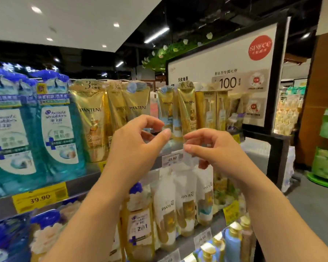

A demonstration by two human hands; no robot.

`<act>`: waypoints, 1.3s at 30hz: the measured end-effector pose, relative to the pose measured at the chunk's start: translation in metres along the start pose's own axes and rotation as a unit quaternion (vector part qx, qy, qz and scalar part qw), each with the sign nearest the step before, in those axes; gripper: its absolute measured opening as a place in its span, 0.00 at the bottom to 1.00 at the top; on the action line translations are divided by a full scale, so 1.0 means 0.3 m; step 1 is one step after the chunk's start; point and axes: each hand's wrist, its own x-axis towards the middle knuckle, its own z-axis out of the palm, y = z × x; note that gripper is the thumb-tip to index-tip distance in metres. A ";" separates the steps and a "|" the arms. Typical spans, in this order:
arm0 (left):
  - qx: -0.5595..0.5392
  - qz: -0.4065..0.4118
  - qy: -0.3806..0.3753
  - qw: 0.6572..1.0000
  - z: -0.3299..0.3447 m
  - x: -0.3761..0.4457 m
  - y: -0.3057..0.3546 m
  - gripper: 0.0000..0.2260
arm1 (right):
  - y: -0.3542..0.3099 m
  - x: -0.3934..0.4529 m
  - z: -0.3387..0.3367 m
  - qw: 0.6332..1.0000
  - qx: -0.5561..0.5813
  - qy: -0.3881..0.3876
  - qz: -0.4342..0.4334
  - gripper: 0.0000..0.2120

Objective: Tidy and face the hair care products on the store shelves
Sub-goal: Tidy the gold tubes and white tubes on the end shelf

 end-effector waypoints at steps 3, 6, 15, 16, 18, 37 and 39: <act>0.046 0.029 0.007 0.998 0.022 0.084 0.005 0.06 | -0.001 0.114 -0.045 0.999 -0.007 0.009 -0.033 0.08; 0.104 0.055 0.031 0.993 0.032 0.169 0.019 0.07 | -0.015 0.218 -0.096 0.998 -0.024 0.009 -0.065 0.09; 0.377 0.047 0.165 0.910 0.048 0.364 0.036 0.21 | -0.081 0.500 -0.194 0.961 -0.182 0.019 -0.207 0.18; 0.400 0.018 0.166 0.901 0.052 0.372 0.033 0.22 | -0.081 0.529 -0.195 0.955 -0.197 0.012 -0.220 0.20; 0.442 -0.031 0.159 0.882 0.069 0.375 0.027 0.24 | -0.077 0.577 -0.194 0.945 -0.226 0.004 -0.236 0.22; 0.437 -0.039 0.130 0.889 0.095 0.422 0.049 0.15 | -0.076 0.742 -0.207 0.894 -0.382 -0.062 -0.225 0.08; 0.404 -0.049 0.101 0.908 0.098 0.430 0.063 0.10 | -0.079 0.733 -0.221 0.903 -0.358 -0.076 -0.225 0.08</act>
